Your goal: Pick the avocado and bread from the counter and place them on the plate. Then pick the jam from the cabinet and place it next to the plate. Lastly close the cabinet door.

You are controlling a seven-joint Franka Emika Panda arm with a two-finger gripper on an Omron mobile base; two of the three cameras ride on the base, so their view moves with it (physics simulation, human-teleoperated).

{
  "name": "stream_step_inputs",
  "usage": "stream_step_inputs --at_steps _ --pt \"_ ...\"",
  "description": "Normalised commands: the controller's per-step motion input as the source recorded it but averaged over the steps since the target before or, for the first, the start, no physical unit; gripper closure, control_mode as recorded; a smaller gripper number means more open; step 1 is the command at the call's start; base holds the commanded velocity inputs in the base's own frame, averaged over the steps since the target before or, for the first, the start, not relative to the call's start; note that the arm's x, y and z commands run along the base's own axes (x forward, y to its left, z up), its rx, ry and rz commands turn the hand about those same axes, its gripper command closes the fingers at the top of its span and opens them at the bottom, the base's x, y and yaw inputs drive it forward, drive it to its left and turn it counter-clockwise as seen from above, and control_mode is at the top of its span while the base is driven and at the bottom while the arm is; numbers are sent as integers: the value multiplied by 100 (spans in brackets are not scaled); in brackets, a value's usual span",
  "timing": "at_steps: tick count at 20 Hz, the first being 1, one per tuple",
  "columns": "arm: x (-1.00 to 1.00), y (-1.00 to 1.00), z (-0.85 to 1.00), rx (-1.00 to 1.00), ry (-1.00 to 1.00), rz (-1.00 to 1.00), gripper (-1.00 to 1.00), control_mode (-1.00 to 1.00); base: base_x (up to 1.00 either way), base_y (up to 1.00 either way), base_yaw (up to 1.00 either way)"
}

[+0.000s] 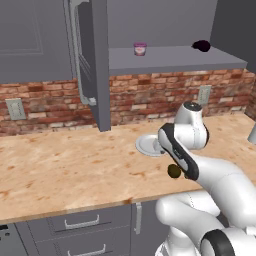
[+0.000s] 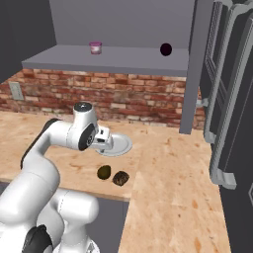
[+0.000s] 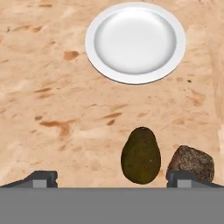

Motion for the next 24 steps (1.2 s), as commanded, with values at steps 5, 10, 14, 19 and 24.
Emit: stream_step_inputs --at_steps 5,10,14,19,24 --pt "0 -10 -38 -2 5 0 -100 -100 0 0 0" --pt "0 -9 -38 -2 3 0 -100 -100 0 0 0" --pt "0 -9 -36 -2 1 0 -100 -100 0 0 0" --pt "0 -10 -33 -2 0 0 -100 -100 0 0 0" --pt "0 -12 -30 0 0 0 -100 -100 0 0 0"
